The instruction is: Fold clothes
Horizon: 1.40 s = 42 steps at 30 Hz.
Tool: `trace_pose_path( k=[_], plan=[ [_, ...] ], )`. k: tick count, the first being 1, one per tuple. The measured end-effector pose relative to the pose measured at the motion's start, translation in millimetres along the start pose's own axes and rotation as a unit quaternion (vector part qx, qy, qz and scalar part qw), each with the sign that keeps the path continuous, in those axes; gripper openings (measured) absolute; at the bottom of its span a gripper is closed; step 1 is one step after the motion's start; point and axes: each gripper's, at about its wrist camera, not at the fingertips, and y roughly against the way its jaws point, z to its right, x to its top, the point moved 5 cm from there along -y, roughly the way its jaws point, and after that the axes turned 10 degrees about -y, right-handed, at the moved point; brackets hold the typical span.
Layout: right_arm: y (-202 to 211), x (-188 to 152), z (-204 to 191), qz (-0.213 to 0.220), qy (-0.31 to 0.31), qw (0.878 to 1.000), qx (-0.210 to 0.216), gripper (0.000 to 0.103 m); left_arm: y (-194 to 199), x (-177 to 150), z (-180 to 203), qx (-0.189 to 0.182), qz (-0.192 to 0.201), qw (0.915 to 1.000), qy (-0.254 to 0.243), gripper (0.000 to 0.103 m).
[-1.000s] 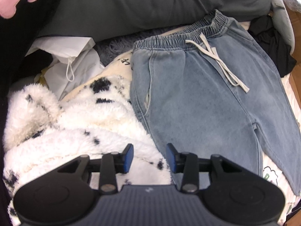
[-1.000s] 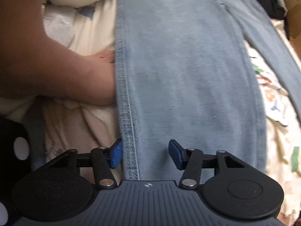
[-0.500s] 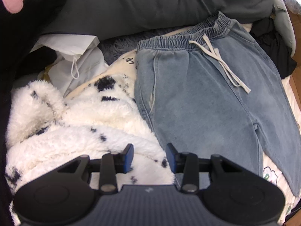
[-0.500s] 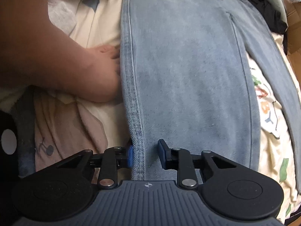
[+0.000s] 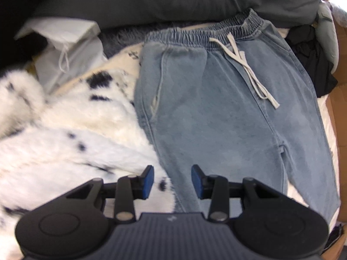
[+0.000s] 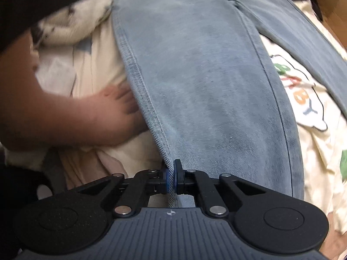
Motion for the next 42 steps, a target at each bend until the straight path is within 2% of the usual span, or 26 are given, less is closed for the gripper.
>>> trace_pose_path(
  k=[7, 11, 13, 17, 20, 22, 25, 29, 36, 42],
  plan=[
    [15.8, 7.3, 17.4, 0.010, -0.060, 0.998, 0.020, 0.001, -33.3, -10.7, 4.2, -0.034, -0.023, 0.9982, 0.043, 0.041],
    [21.3, 12.7, 25.0, 0.017, -0.082, 0.996, 0.023, 0.001, -45.4, -21.2, 16.1, -0.056, -0.037, 0.9973, 0.031, 0.045],
    [20.7, 13.5, 26.2, 0.015, -0.084, 0.996, 0.022, 0.001, -50.9, -27.4, 20.2, -0.056, -0.041, 0.9973, 0.026, 0.049],
    [20.2, 13.3, 26.3, 0.013, -0.084, 0.996, 0.023, 0.001, -56.2, -35.3, 25.3, -0.043, -0.035, 0.9983, 0.017, 0.049],
    [20.6, 13.0, 25.8, 0.012, -0.081, 0.996, 0.024, 0.001, -57.6, -38.6, 21.5, -0.030, -0.028, 0.9988, 0.025, 0.045],
    [20.6, 13.5, 26.1, 0.012, -0.082, 0.996, 0.023, 0.001, -59.7, -40.7, 17.4, -0.021, -0.032, 0.9988, 0.029, 0.035],
    [20.1, 14.2, 27.0, 0.011, -0.082, 0.996, 0.022, 0.001, -64.0, -43.8, 11.1, -0.023, -0.039, 0.9980, 0.044, 0.033],
    [19.4, 13.8, 26.1, 0.009, -0.080, 0.997, 0.018, 0.001, -67.3, -43.0, 6.3, -0.046, -0.029, 0.9962, 0.068, 0.040],
    [18.2, 13.8, 25.3, 0.008, -0.079, 0.997, 0.019, 0.001, -79.2, -39.5, 8.2, -0.035, -0.028, 0.9956, 0.082, 0.041],
    [18.4, 13.6, 24.8, 0.005, -0.081, 0.997, 0.018, 0.001, -77.3, -38.6, 4.1, -0.052, 0.021, 0.9912, 0.120, 0.039]
  ],
)
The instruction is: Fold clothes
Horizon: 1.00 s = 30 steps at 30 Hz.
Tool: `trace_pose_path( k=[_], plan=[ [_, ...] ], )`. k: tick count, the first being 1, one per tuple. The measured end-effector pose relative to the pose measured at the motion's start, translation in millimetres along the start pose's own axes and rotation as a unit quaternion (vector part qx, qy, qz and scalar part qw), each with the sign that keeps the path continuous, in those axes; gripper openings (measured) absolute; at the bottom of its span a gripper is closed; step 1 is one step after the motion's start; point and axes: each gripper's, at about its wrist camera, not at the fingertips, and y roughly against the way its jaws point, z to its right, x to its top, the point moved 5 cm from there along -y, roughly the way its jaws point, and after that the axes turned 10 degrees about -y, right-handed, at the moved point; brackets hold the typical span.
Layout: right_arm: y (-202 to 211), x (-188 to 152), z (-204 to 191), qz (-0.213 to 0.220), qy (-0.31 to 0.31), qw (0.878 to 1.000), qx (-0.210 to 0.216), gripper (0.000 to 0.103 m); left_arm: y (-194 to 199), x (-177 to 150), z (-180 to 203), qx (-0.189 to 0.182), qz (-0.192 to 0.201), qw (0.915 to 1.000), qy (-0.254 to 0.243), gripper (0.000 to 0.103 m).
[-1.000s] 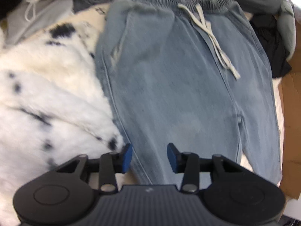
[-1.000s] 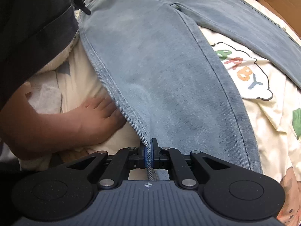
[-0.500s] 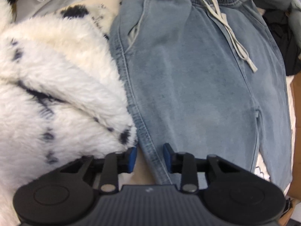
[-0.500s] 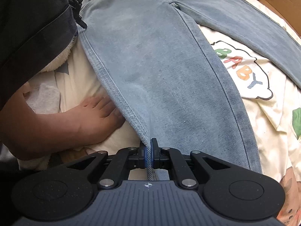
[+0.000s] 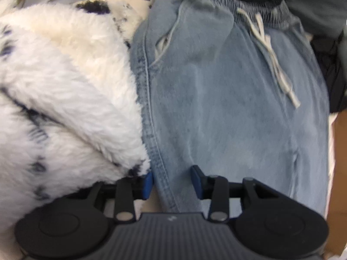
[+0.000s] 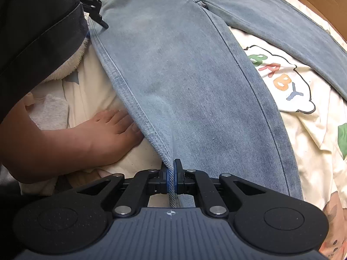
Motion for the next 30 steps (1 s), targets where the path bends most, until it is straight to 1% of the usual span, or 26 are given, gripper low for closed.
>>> trace_pose_path(
  k=[3, 5, 6, 7, 9, 11, 14, 16, 23, 26, 28, 29, 30],
  plan=[
    [0.3, 0.0, -0.2, -0.002, 0.000, 1.000, 0.000, 0.001, 9.3, 2.4, -2.0, -0.020, 0.023, 0.9993, 0.023, 0.028],
    [0.6, -0.4, 0.2, -0.002, -0.002, 1.000, -0.001, 0.001, 15.1, 3.7, -2.8, -0.030, 0.033, 0.9986, 0.028, 0.016],
    [0.7, -0.6, 0.2, -0.002, -0.002, 1.000, -0.001, 0.001, 19.9, 6.4, -5.2, -0.033, 0.035, 0.9985, 0.026, 0.007],
    [0.8, -0.8, 0.1, -0.002, -0.003, 1.000, -0.001, 0.001, 24.9, 9.8, -6.8, -0.035, 0.037, 0.9984, 0.026, 0.005],
    [1.9, -0.7, -0.2, -0.002, -0.002, 1.000, 0.000, 0.001, 31.1, 11.5, -6.2, -0.041, 0.041, 0.9979, 0.029, 0.005],
    [4.3, -0.3, 0.2, -0.002, -0.002, 1.000, 0.001, 0.001, 37.6, 10.8, -6.2, -0.037, 0.048, 0.9978, 0.026, 0.005],
    [10.1, 0.5, 1.7, -0.002, -0.002, 1.000, 0.001, 0.001, 43.2, 24.7, 5.3, -0.039, 0.061, 0.9972, 0.020, 0.004],
    [14.3, 1.5, 3.1, -0.003, -0.002, 1.000, 0.001, 0.001, 46.2, 29.4, 8.8, -0.042, 0.062, 0.9971, 0.016, 0.004],
    [30.4, 9.5, 11.4, 0.008, -0.006, 1.000, -0.010, 0.001, 50.1, 35.5, 19.2, -0.041, 0.054, 0.9977, -0.001, 0.004],
    [30.4, 8.6, 13.5, 0.011, -0.009, 1.000, -0.012, 0.001, 42.7, 36.8, 12.5, -0.035, 0.048, 0.9982, 0.010, 0.004],
    [29.2, 7.4, 14.3, 0.011, -0.010, 1.000, -0.015, 0.001, 36.5, 36.7, 5.8, -0.042, 0.041, 0.9980, 0.025, 0.005],
    [29.7, 7.3, 14.9, 0.010, -0.013, 1.000, -0.019, 0.001, 32.4, 37.0, 3.0, -0.044, 0.035, 0.9980, 0.029, 0.008],
    [30.2, 7.2, 15.4, 0.009, -0.015, 1.000, -0.022, 0.001, 28.8, 37.7, 1.0, -0.042, 0.031, 0.9983, 0.028, 0.015]
  ],
)
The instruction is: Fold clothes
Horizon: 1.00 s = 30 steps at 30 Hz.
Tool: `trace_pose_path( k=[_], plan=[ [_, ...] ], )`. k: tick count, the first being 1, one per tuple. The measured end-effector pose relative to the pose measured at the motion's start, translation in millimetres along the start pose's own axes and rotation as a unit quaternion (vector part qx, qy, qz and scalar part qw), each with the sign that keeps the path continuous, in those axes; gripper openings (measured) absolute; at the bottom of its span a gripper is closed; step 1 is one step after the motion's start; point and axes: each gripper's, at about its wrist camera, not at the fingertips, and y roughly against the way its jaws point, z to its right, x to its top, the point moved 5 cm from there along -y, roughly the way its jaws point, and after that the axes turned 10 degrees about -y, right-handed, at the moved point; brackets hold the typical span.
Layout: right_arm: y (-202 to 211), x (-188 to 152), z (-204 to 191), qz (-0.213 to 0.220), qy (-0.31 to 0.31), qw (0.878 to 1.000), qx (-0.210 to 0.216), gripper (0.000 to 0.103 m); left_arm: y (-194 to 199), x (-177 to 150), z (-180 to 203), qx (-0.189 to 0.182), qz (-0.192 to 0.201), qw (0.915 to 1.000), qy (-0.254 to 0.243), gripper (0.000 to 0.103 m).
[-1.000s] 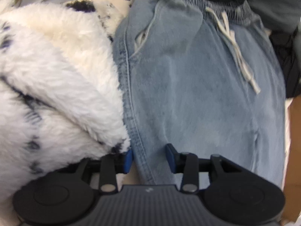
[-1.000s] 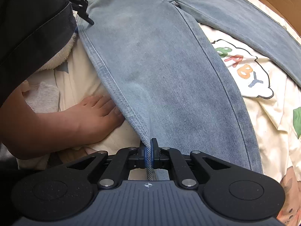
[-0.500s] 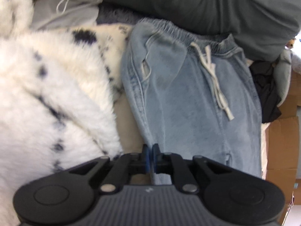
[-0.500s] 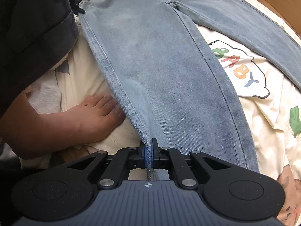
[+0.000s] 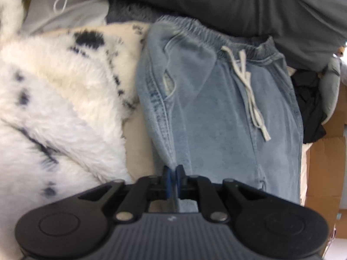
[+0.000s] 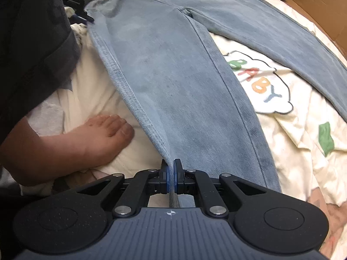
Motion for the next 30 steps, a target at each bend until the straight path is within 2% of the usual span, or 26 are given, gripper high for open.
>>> trace_pose_path(
  k=[1, 9, 12, 15, 21, 25, 28, 30],
  plan=[
    [0.5, 0.0, 0.6, -0.001, -0.002, 1.000, -0.003, 0.001, -1.4, 0.7, -1.8, 0.005, 0.002, 1.0000, -0.004, 0.018],
    [-1.7, 1.0, 2.0, -0.008, -0.004, 1.000, -0.002, 0.001, -17.4, 12.0, -7.9, 0.012, 0.016, 0.9997, 0.012, 0.018],
    [-2.6, -0.9, -0.4, -0.013, 0.000, 1.000, 0.000, 0.001, -20.8, 17.0, -6.3, 0.015, 0.017, 0.9997, 0.005, 0.009],
    [1.7, -0.4, -1.6, -0.020, 0.001, 1.000, -0.003, 0.001, -12.6, 19.3, 0.2, 0.023, 0.019, 0.9993, -0.024, 0.006],
    [18.7, 7.0, 1.6, -0.016, -0.016, 1.000, -0.016, 0.001, 15.2, 26.1, 15.8, 0.009, 0.026, 0.9986, -0.046, 0.006],
    [24.8, 12.3, 7.0, -0.020, -0.028, 0.999, -0.022, 0.001, 22.4, 32.2, 39.9, 0.025, 0.021, 0.9960, -0.083, 0.006],
    [25.3, 19.2, 11.1, -0.032, -0.038, 0.998, -0.027, 0.001, 26.0, 37.2, 46.8, 0.030, 0.015, 0.9973, -0.065, 0.005],
    [28.4, 24.5, 13.1, -0.031, -0.037, 0.998, -0.036, 0.001, 27.8, 40.0, 55.2, 0.036, 0.018, 0.9964, -0.075, 0.005]
  ],
)
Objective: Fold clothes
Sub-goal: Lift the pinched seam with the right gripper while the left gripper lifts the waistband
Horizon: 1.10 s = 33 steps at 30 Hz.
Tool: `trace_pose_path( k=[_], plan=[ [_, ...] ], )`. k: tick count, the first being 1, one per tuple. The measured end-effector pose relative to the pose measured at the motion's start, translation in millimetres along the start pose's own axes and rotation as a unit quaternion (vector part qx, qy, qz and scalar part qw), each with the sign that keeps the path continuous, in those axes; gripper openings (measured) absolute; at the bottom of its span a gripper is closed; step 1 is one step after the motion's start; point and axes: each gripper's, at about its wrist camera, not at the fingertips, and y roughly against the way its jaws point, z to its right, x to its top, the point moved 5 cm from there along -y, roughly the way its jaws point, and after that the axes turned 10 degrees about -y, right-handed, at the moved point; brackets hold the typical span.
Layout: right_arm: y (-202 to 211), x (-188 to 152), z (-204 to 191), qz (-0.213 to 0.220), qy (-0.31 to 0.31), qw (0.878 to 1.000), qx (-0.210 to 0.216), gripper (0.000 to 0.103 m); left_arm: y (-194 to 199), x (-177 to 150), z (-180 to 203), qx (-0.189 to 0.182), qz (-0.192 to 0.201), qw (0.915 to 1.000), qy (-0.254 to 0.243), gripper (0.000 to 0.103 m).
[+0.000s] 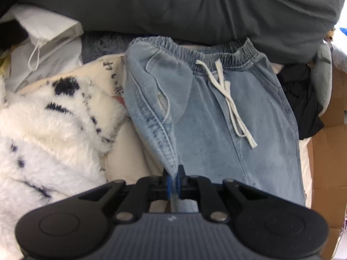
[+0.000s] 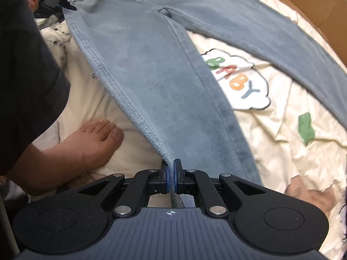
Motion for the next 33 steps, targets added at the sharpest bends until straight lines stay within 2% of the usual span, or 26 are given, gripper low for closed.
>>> trace_pose_path(
  k=[4, 7, 16, 24, 33],
  plan=[
    [13.0, 5.5, 10.2, 0.019, -0.026, 0.999, 0.000, 0.001, 2.0, 6.4, 15.2, -0.004, 0.002, 0.9995, -0.031, 0.005],
    [18.8, 6.9, 7.8, 0.022, -0.005, 1.000, -0.006, 0.001, 10.0, 10.3, 22.6, -0.013, 0.006, 0.9992, -0.039, 0.005],
    [44.6, 28.7, 26.3, 0.037, -0.013, 0.999, -0.017, 0.001, 26.4, 28.7, 69.0, -0.050, 0.025, 0.9963, -0.066, 0.005],
    [58.1, 65.7, 55.6, 0.039, -0.017, 0.999, -0.014, 0.001, 26.8, 47.2, 112.9, -0.071, 0.044, 0.9935, -0.077, 0.005],
    [60.7, 113.7, 89.3, 0.024, -0.003, 1.000, 0.004, 0.001, 12.5, 66.5, 150.5, -0.074, 0.057, 0.9923, -0.082, 0.005]
  ],
)
